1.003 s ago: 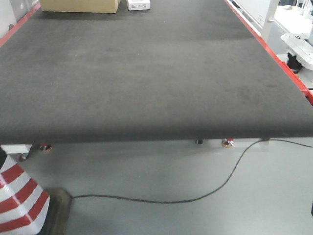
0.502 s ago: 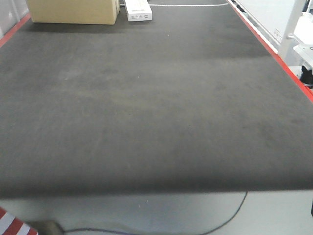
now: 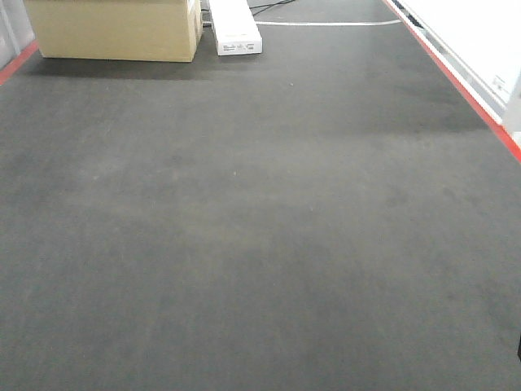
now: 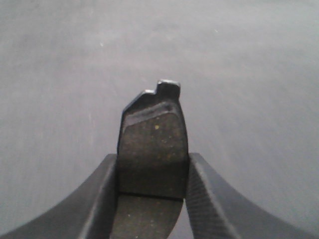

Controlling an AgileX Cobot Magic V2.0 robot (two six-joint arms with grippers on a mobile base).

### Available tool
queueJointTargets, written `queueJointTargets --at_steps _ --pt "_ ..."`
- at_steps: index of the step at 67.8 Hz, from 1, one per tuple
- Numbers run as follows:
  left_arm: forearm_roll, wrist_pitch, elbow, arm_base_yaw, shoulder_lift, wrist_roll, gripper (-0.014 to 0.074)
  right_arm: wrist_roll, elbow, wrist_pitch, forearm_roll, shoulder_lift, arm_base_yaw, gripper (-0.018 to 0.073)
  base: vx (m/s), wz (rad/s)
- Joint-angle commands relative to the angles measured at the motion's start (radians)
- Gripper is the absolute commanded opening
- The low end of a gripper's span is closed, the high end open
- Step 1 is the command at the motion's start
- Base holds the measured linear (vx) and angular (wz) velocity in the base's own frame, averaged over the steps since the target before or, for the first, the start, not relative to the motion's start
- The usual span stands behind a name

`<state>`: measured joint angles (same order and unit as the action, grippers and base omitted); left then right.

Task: Move and align brake pads A on conveyor
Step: 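Lower the left gripper's brake pad toward the conveyor belt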

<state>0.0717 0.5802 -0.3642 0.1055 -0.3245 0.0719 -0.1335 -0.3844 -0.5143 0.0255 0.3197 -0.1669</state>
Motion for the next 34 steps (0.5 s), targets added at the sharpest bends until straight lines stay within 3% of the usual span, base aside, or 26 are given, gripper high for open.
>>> queueJointTargets --at_steps 1,34 --pt "0.009 -0.091 -0.030 0.004 -0.007 -0.003 -0.0006 0.000 -0.029 0.089 0.008 0.007 0.005 -0.0007 0.32 0.03" --pt "0.009 -0.091 -0.030 0.004 -0.007 -0.003 -0.0006 0.000 -0.029 0.089 0.008 0.007 0.005 -0.0007 0.21 0.05"
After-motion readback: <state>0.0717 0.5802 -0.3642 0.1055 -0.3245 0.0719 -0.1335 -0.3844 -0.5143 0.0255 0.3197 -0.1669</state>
